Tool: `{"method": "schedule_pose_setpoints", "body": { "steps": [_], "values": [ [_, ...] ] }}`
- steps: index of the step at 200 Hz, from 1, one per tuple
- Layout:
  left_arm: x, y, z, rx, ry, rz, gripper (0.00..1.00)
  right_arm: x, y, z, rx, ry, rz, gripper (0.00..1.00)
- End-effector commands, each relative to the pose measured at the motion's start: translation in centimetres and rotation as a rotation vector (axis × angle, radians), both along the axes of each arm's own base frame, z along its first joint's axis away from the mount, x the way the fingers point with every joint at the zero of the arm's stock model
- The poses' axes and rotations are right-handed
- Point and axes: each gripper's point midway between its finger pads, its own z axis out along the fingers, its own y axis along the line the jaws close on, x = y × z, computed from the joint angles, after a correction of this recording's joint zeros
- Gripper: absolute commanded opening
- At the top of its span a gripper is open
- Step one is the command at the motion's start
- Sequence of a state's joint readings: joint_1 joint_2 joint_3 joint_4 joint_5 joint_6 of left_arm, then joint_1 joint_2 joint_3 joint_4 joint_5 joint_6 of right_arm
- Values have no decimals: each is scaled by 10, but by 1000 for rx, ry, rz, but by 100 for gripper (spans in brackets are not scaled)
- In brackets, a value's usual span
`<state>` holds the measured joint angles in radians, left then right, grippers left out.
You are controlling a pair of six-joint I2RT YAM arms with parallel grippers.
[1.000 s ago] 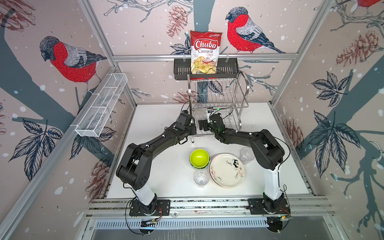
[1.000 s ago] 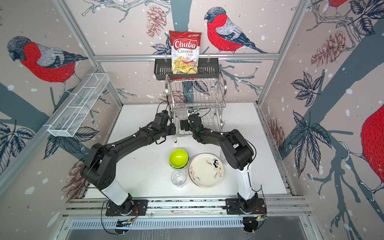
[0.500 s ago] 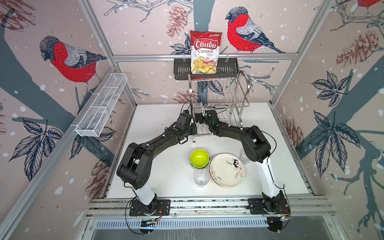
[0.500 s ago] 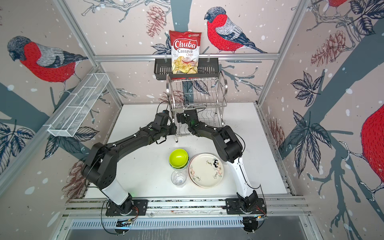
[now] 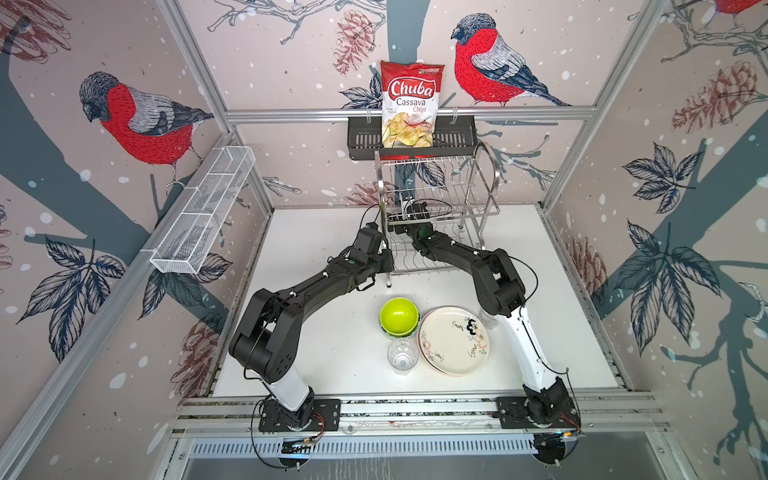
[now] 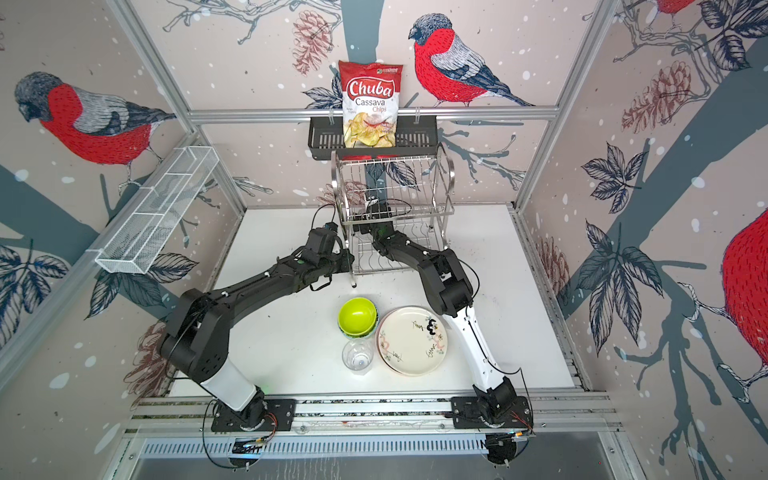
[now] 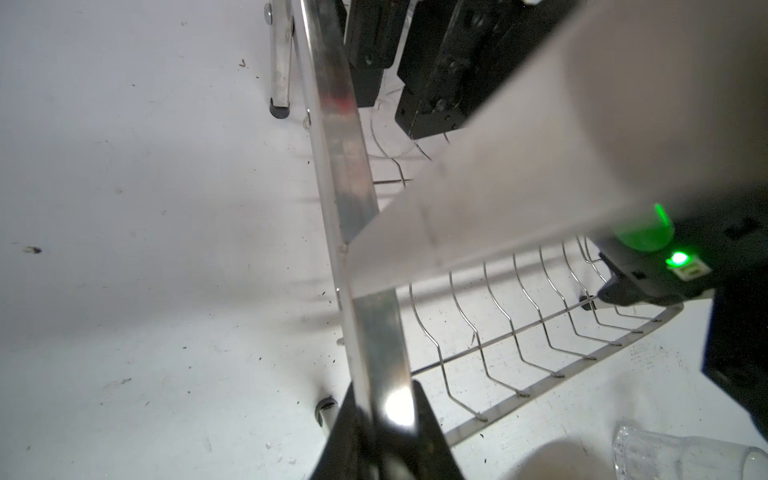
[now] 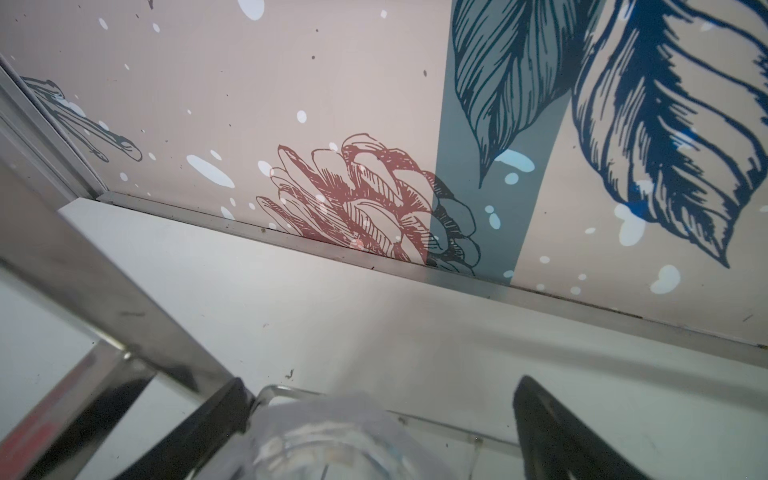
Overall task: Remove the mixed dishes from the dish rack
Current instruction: 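Close the right gripper on the clear glass in the rack, then pull the glass out of the rack with the right gripper while the left draws back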
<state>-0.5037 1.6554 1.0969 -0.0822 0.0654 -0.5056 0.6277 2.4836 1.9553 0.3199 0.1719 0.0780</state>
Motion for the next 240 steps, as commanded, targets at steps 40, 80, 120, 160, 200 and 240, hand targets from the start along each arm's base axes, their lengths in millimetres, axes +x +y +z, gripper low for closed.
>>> {"method": "schedule_pose_setpoints", "body": {
  "steps": [40,80,120,160,200,240],
  "values": [
    [-6,-2,0,-15,21,-22,6,-8,-6,-15,-6,54,-10,100],
    [-6,-2,1,-15,22,-20,6,-6,-13,-17,-2,65,-19,92],
    [-6,-3,1,-15,25,-18,6,-8,-17,-17,1,83,-19,81],
    [-3,-3,-3,-24,41,-15,7,-25,-20,-11,17,116,11,49],
    [-2,0,-3,-27,40,-5,6,-47,-29,-4,71,153,22,32],
    [0,10,-1,-13,41,30,7,-72,-31,-6,160,241,65,33]
  ]
}}
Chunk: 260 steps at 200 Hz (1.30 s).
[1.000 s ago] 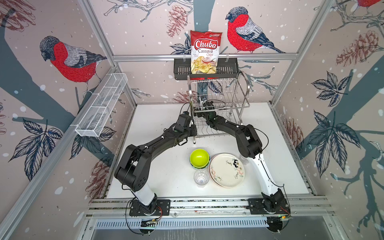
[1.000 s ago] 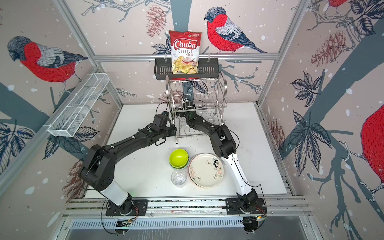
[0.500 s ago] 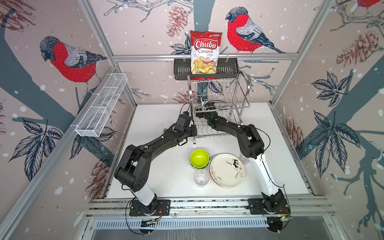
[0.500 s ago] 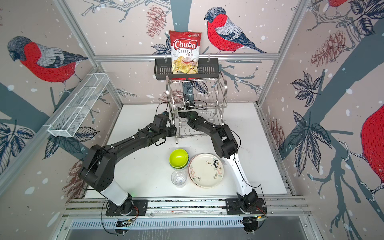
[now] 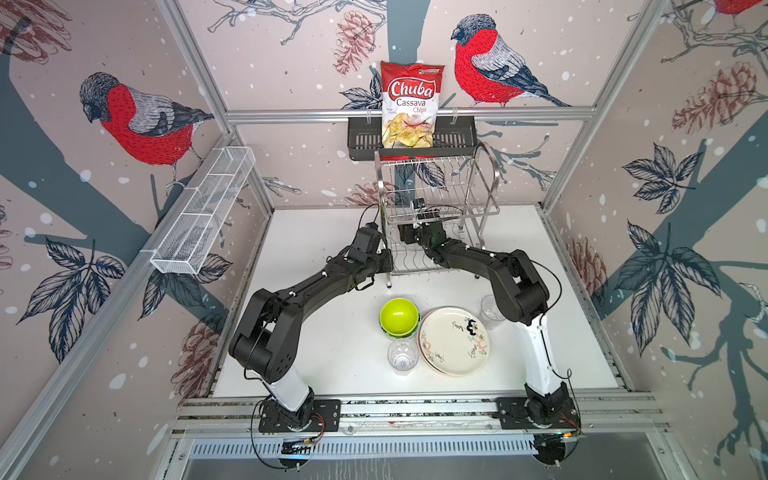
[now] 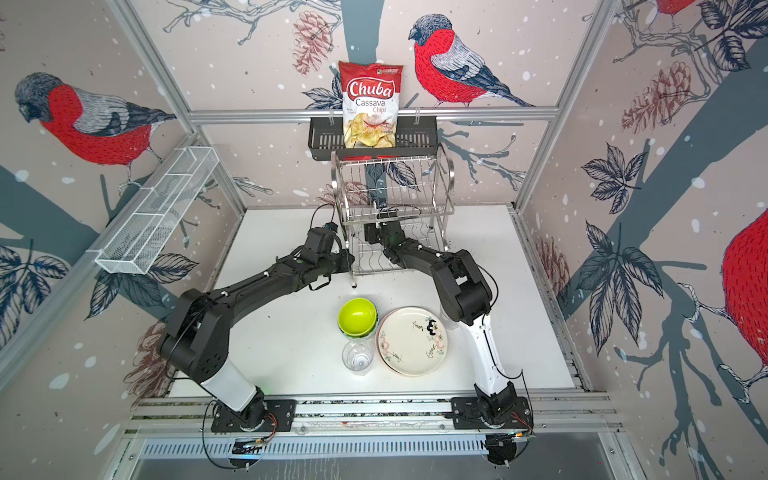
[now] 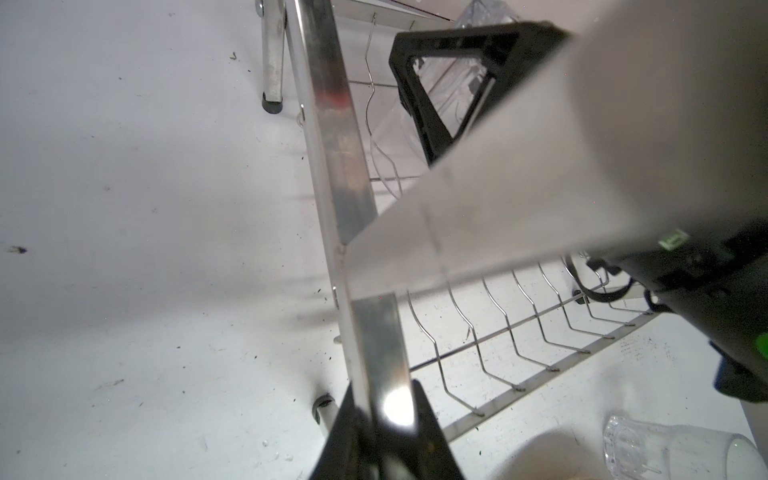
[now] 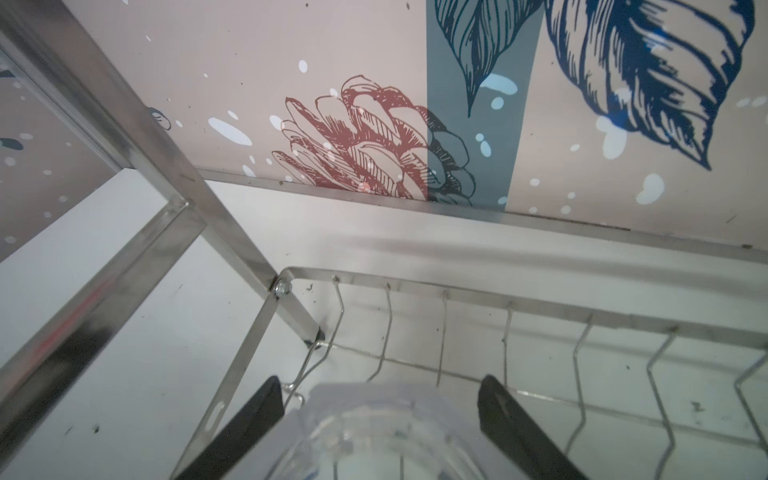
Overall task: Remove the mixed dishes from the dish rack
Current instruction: 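Pull the glass out of the rack with the right gripper while the left draws back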
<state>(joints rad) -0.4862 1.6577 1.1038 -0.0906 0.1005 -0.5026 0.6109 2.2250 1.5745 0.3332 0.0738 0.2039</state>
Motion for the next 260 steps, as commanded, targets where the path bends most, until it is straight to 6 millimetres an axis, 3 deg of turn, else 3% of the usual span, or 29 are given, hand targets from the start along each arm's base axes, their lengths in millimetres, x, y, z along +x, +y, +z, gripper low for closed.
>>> {"method": "schedule_pose_setpoints", "body": {
  "steps": [1,49,185,260],
  "values": [
    [-1,9,-2,4,29,41,7,-16,2,0,95,81,27,33],
    [0,11,-3,-2,32,48,6,-37,-3,17,230,124,73,30],
    [2,17,-7,12,37,66,6,-62,-18,55,564,238,162,27],
    [4,20,-2,17,25,74,7,-69,-19,61,665,271,181,24]
  ]
}}
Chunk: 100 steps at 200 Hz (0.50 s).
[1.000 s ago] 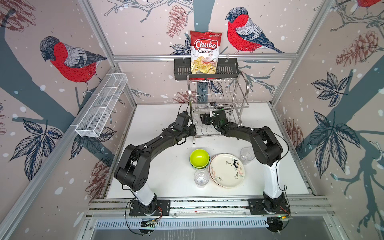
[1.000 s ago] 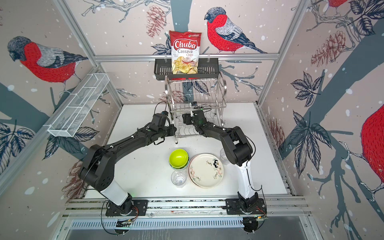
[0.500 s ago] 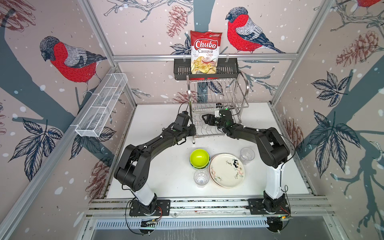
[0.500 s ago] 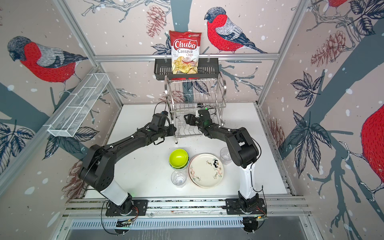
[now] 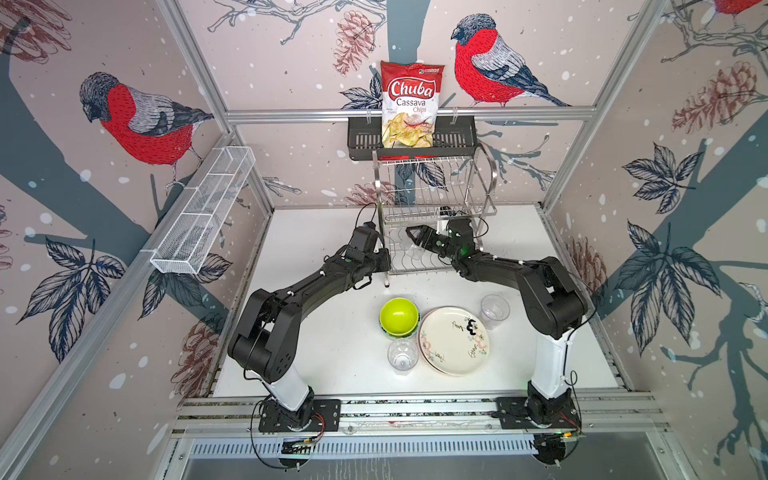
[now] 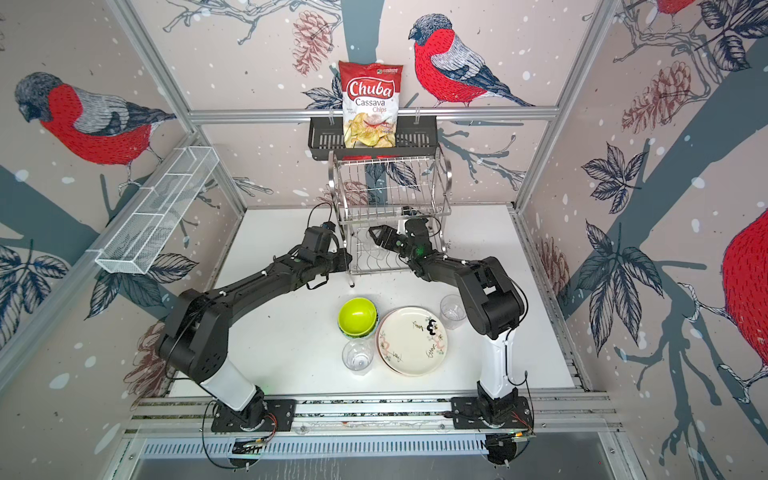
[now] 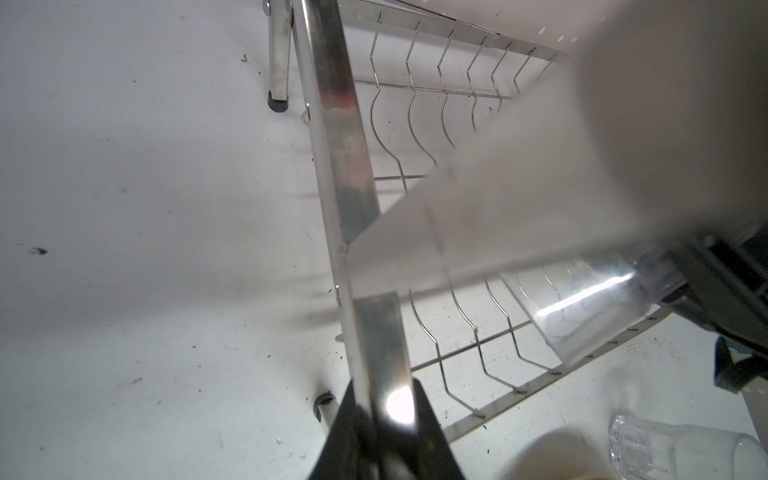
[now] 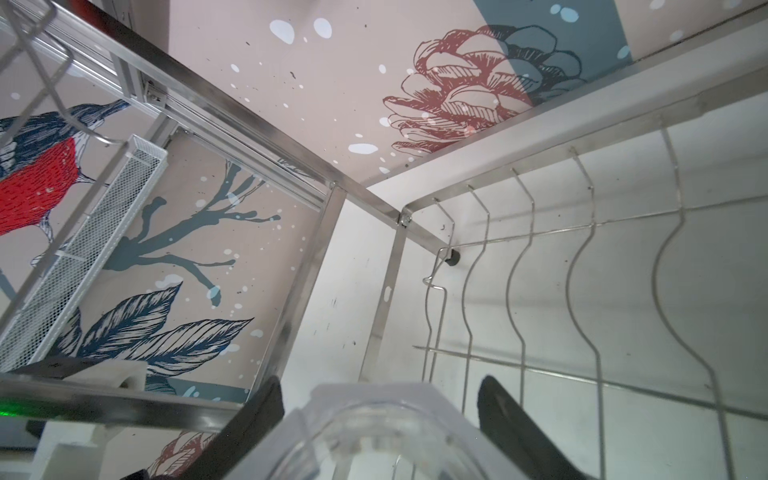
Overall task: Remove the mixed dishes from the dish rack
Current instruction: 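Pull the glass out of the rack with the right gripper while the left draws back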
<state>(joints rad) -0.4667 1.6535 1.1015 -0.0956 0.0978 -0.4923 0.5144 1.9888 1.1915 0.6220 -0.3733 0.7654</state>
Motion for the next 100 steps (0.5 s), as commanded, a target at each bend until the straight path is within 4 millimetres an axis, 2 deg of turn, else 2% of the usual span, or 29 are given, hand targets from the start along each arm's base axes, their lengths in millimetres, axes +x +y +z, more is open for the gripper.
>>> {"method": "schedule_pose_setpoints", "body": {
  "steps": [1,36,75,87,100],
  "values": [
    [0,11,-2,8,28,60,7,-3,3,27,80,-45,17,24],
    [1,13,-4,15,30,67,6,-9,-4,30,92,-43,13,23],
    [4,20,-5,33,30,94,9,-20,-12,37,192,-7,42,22],
    [5,21,-7,32,35,99,14,-24,-12,36,204,7,49,22],
    [4,21,-7,27,38,101,24,-28,-12,34,206,15,51,22]
  ]
}}
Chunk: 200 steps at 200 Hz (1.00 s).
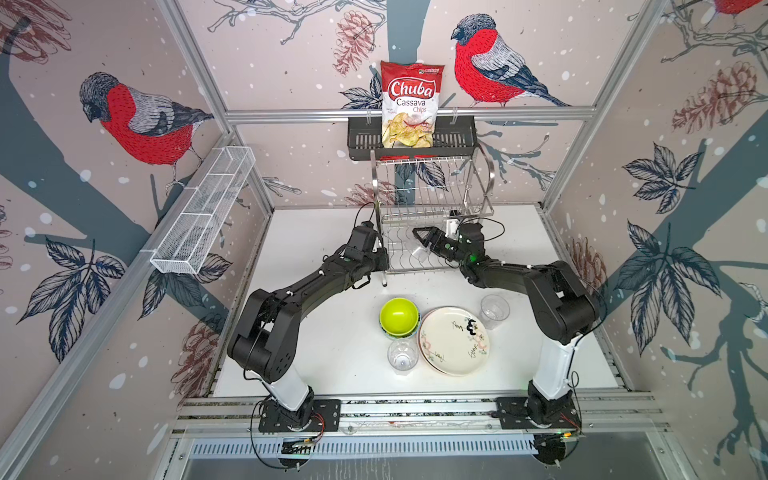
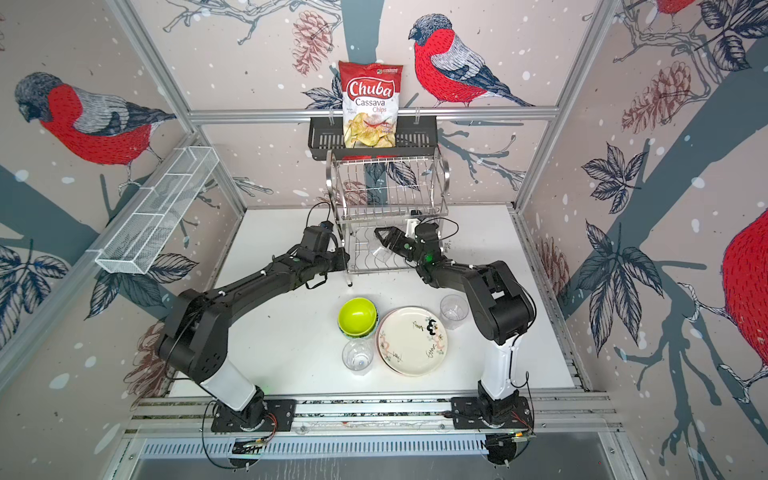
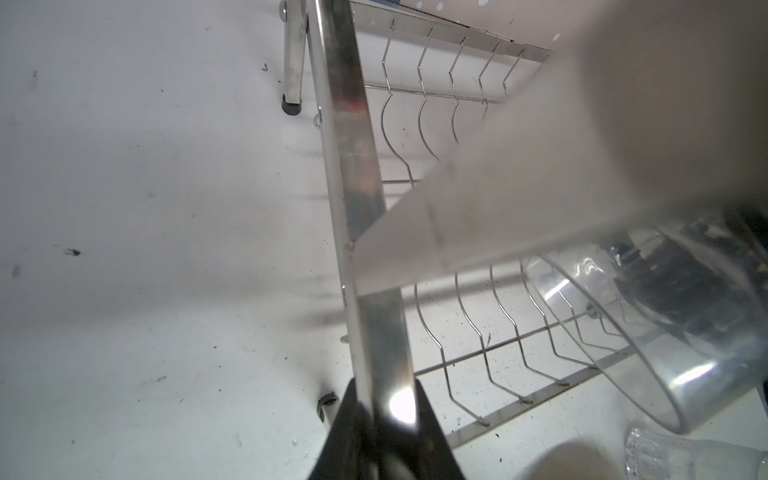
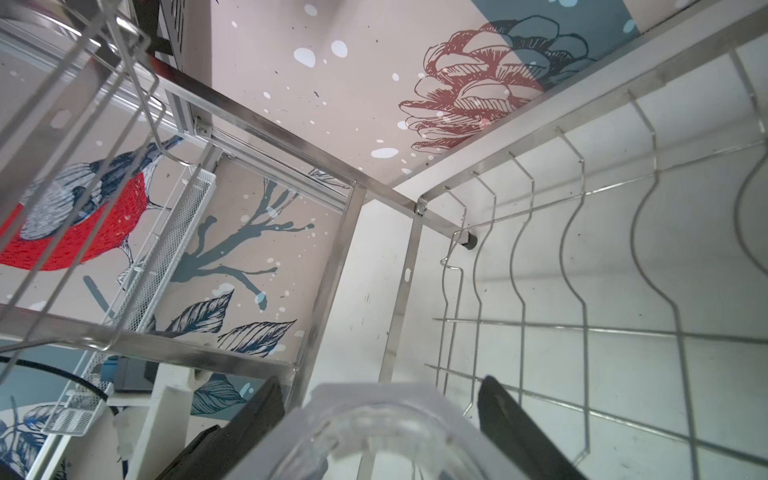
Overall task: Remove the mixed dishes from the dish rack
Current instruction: 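Pull the glass out of the rack with the right gripper while the left draws back, then bring the glass toward the left gripper with the right while the left reaches to it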
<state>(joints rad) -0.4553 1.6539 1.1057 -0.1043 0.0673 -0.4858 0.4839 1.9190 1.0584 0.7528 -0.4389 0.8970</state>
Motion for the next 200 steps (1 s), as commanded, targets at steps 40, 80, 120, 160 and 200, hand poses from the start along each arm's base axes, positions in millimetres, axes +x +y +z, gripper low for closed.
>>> {"method": "schedule_pose_setpoints", "body": {
  "steps": [40,80,120,160,200],
  "values": [
    [-5,12,0,-18,31,69,45,-22,3,22,87,-28,50,21],
    [-17,18,17,-47,-2,77,56,-36,2,29,85,-29,52,20],
    [-41,32,28,-65,-20,100,60,-59,1,39,75,-40,44,20],
    [-69,42,40,-100,-32,103,70,-87,0,50,51,-53,23,20],
    [-97,41,48,-173,-34,65,80,-121,-5,52,55,-31,-2,19]
  ]
}}
